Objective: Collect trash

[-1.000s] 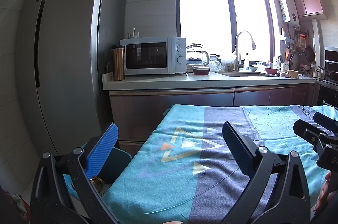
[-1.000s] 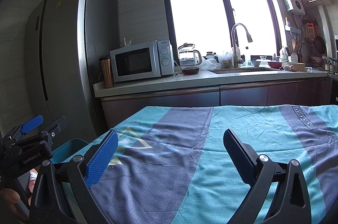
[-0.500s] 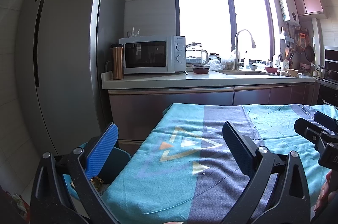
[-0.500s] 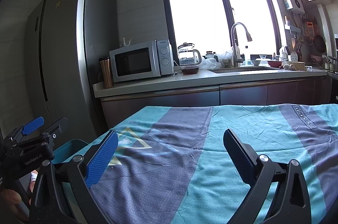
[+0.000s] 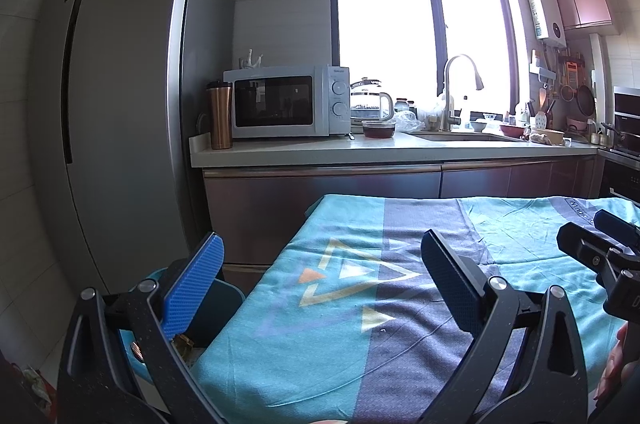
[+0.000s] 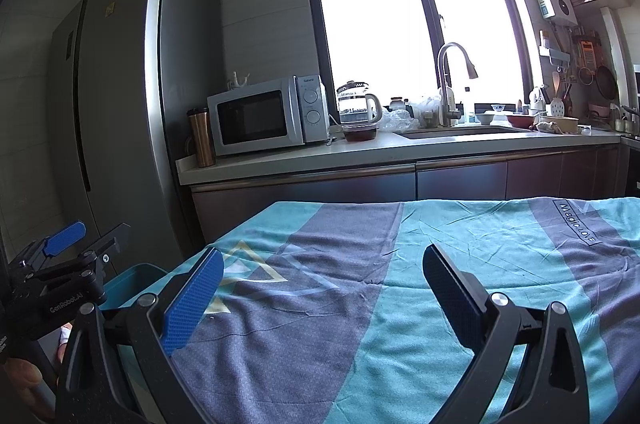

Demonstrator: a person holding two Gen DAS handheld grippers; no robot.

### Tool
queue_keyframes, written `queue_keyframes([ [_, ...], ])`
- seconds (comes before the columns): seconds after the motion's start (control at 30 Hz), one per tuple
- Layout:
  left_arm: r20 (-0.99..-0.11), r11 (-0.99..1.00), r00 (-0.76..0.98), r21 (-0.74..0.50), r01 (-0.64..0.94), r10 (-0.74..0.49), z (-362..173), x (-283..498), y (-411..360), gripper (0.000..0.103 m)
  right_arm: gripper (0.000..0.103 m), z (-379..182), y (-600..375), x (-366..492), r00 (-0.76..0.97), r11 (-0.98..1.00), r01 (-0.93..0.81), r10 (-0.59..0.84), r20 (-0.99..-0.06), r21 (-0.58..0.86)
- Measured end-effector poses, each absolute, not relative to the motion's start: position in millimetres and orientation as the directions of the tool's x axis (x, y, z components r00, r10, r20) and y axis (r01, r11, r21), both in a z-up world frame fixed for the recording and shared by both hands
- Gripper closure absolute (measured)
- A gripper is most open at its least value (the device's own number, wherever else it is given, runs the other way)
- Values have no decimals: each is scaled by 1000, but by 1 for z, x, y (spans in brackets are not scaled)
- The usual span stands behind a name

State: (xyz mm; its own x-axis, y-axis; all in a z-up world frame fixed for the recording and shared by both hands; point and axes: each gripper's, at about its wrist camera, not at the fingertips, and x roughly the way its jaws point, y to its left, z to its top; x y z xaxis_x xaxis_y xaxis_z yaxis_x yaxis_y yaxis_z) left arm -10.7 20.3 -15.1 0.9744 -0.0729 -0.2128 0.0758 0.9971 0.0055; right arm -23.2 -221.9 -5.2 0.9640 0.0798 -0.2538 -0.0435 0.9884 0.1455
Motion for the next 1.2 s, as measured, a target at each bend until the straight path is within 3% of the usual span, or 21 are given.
queue_keyframes([
  [0.77, -253, 994, 961, 3, 113, -109, -18, 0, 13, 6, 6, -7, -227, -21, 964, 987, -29, 69, -256, 156],
  [0.97, -402, 983, 899, -8, 185, -173, -32, 34, -3, 6, 6, -16, -250, -10, 945, 985, 6, 50, -324, 171],
  [1.2, -587, 976, 787, -20, 218, -188, -59, 104, -31, 6, 6, -38, -317, 21, 845, 983, 114, -21, -534, 142],
])
